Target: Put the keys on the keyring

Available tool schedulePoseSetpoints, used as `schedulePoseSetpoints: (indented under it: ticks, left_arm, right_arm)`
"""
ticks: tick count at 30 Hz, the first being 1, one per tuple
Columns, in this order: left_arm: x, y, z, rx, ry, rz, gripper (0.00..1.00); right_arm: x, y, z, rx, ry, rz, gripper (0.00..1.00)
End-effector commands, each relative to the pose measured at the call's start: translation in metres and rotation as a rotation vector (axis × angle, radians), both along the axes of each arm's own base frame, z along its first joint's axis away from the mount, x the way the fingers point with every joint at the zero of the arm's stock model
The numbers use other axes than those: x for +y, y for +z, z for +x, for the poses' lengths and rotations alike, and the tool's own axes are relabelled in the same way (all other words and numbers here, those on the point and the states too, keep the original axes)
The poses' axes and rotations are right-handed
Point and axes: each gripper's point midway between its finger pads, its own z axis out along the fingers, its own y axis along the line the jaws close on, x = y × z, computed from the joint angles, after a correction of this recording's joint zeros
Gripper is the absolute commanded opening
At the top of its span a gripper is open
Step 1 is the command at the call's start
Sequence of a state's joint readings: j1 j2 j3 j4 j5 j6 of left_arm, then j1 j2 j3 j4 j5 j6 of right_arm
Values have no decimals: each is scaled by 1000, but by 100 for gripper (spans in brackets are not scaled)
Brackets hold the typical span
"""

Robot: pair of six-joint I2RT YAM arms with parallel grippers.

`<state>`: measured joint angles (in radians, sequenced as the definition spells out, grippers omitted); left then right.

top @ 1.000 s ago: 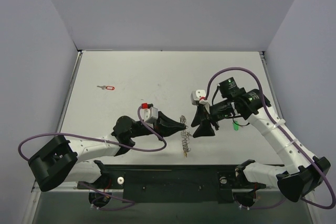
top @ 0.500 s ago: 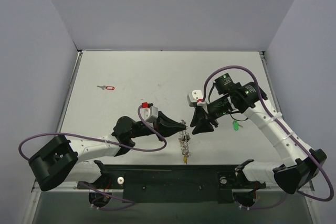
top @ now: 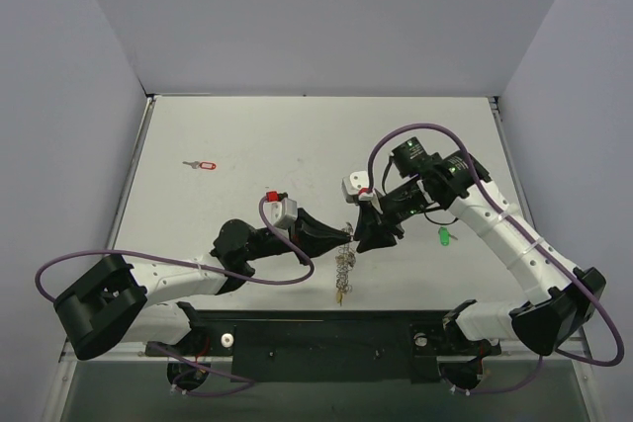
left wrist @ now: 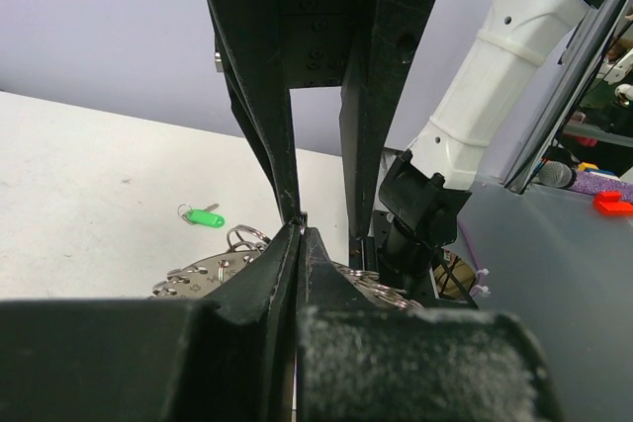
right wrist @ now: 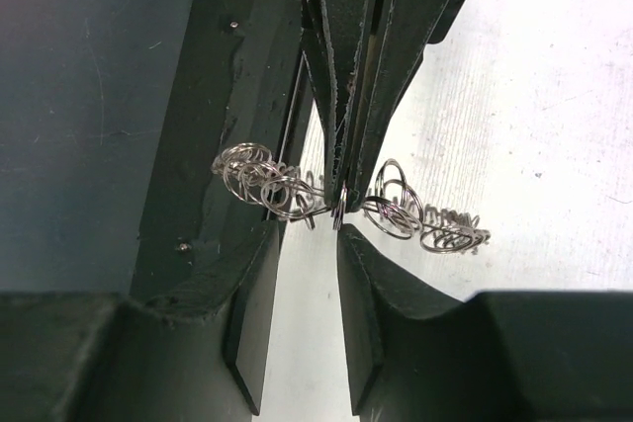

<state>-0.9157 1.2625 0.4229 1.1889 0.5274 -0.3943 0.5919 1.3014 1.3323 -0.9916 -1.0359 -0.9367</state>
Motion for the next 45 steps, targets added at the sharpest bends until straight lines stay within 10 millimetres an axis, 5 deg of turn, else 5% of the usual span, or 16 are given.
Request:
schedulePoseSetpoints:
  ticks: [1,18,28,35,45]
  left_arm:
    - [3,34,0,-51,16,-113,0]
    - [3,32,1,-18,50,-125,0]
    - [8,22,6,28,96,-100,0]
    - [16,19,-3,37,75,-81,38]
    - [21,5,-1,-19,121,116,46]
  right_arm:
    - [5,9,-3,2,16,16,25]
    - [13,10,15,3,-82,-2,0]
    - [5,11,9,11,-118,-13,0]
    - [-4,1,4,24,-116,-73,0]
    - [-41,-21,-3,38,-97,-413,0]
